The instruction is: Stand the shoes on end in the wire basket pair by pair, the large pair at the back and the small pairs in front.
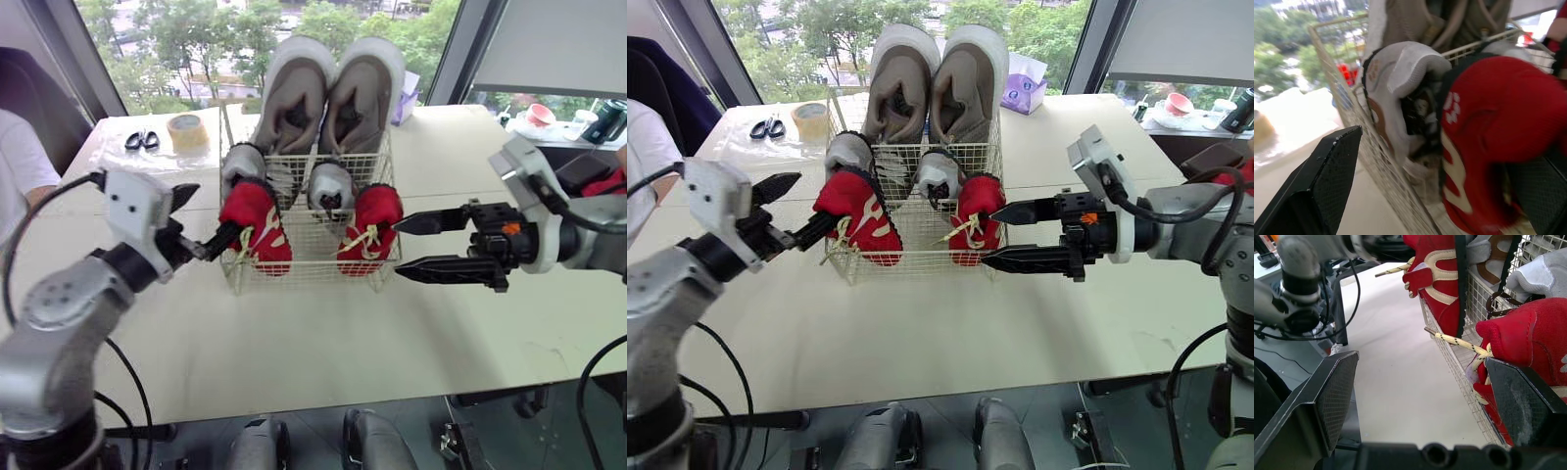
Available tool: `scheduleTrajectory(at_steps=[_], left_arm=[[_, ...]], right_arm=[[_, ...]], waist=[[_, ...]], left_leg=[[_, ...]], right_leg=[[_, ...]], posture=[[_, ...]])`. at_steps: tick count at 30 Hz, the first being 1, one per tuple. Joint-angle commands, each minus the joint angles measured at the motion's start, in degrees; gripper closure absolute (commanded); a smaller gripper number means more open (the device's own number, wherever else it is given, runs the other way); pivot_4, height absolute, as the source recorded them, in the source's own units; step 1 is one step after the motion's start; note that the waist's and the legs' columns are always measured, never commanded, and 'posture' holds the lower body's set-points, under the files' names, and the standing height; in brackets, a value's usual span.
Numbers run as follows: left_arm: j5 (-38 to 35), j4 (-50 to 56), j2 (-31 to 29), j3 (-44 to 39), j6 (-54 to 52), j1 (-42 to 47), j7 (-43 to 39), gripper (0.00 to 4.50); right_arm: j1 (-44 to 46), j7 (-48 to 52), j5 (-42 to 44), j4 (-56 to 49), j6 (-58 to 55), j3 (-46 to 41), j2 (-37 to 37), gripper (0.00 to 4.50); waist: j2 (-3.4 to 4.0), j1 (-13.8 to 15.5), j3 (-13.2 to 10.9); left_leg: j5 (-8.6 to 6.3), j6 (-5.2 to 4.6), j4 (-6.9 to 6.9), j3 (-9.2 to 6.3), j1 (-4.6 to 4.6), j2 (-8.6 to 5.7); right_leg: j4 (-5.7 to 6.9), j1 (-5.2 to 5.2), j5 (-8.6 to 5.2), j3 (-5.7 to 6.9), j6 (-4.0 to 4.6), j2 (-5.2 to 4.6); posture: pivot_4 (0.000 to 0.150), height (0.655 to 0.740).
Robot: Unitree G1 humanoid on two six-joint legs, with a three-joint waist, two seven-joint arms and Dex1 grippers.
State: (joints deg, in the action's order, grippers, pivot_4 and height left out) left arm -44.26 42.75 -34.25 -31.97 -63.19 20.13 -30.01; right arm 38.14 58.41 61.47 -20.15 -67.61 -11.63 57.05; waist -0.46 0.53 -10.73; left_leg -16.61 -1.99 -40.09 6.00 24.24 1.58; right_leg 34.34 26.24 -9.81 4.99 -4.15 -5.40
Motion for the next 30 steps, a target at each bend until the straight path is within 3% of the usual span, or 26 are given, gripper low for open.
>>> scheduleTrajectory(at_steps=[1, 6, 10, 19, 30], left_arm=[[-10.5, -3.9, -6.2, -7.9, -5.1, 0.9, -2.2, 0.05], [-19.8, -8.5, -14.7, -12.6, -9.1, -7.0, -8.6, 0.05], [-16.6, -15.1, -19.1, -17.2, -6.2, -17.7, -14.9, 0.05], [-15.9, -14.8, -18.9, -14.5, -2.7, -27.7, -18.6, 0.05], [-15.3, -14.4, -17.4, -14.0, 1.9, -32.8, -18.3, 0.05]], right_arm=[[0.6, 0.3, 1.7, 0.8, 0.8, -3.6, 1.3, 0.00], [-1.1, 0.2, 2.0, 1.0, 0.7, -5.2, 2.5, 0.00], [-6.3, 1.4, 1.6, 1.4, 0.5, -8.8, 5.6, 0.00], [-20.0, 2.3, -2.0, 1.0, 3.4, -12.5, 7.8, 0.00], [-20.7, 1.3, -1.5, 0.9, 5.1, -11.6, 7.0, 0.00]], waist=[[0.00, 0.0, 0.0], [0.00, 0.0, 0.0], [0.02, 0.1, 0.0], [0.01, 0.0, 0.0], [0.04, 0.3, 0.0]], left_leg=[[0.01, 0.01, 0.00, 0.00, -0.01, -0.01], [0.00, 0.02, 0.01, 0.02, -0.02, -0.01], [0.01, 0.06, 0.04, 0.06, -0.01, 0.00], [-0.04, 0.06, 0.08, 0.09, 0.05, -0.03], [-0.05, 0.07, 0.09, 0.13, 0.08, -0.01]], right_leg=[[-0.02, -0.01, 0.00, 0.00, 0.00, 0.01], [-0.02, -0.02, -0.01, -0.02, 0.01, 0.01], [-0.04, 0.04, -0.12, -0.02, 0.19, 0.01], [-0.13, 0.12, -0.13, -0.03, 0.32, -0.13], [-0.18, 0.19, -0.10, -0.05, 0.42, -0.14]], posture=[[0.150, 0.7400], [0.150, 0.7400], [0.150, 0.7400], [0.150, 0.7400], [0.150, 0.7400]])
